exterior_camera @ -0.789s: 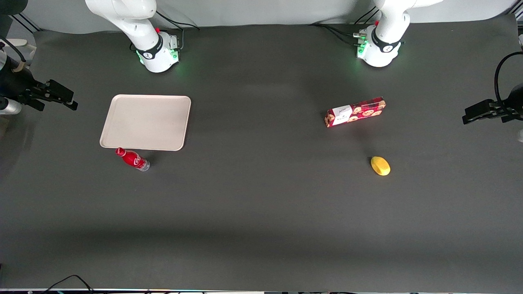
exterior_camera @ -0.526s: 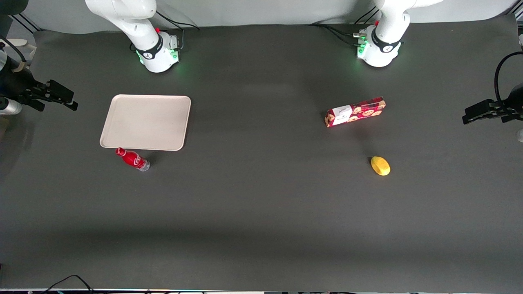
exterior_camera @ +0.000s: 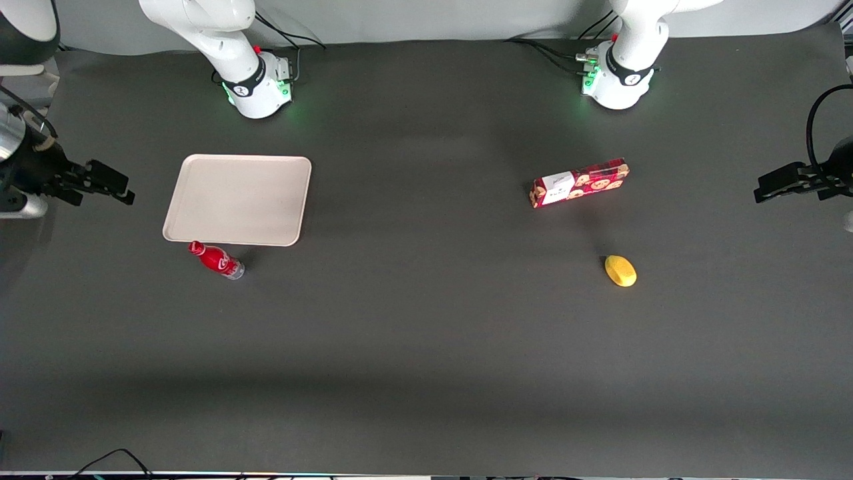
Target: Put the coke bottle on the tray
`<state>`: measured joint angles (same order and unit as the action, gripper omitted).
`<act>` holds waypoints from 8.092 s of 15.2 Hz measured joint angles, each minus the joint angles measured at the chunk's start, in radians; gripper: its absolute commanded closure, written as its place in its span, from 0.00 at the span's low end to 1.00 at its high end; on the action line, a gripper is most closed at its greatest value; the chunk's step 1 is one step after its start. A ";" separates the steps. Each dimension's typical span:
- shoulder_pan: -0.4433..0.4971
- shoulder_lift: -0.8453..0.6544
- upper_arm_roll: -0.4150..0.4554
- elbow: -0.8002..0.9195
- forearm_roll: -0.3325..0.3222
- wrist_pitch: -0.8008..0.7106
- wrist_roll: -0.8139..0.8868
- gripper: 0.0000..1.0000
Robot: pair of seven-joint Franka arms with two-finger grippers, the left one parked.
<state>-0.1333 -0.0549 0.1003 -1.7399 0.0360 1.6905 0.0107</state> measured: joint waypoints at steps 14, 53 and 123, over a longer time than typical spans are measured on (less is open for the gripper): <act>-0.001 0.133 0.040 -0.394 -0.035 0.492 0.000 0.00; -0.020 0.139 0.040 -0.547 -0.072 0.727 -0.003 1.00; -0.024 -0.272 -0.167 -0.565 -0.167 0.344 -0.272 0.00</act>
<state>-0.1577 -0.3269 -0.0668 -2.3054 -0.1312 2.0341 -0.2609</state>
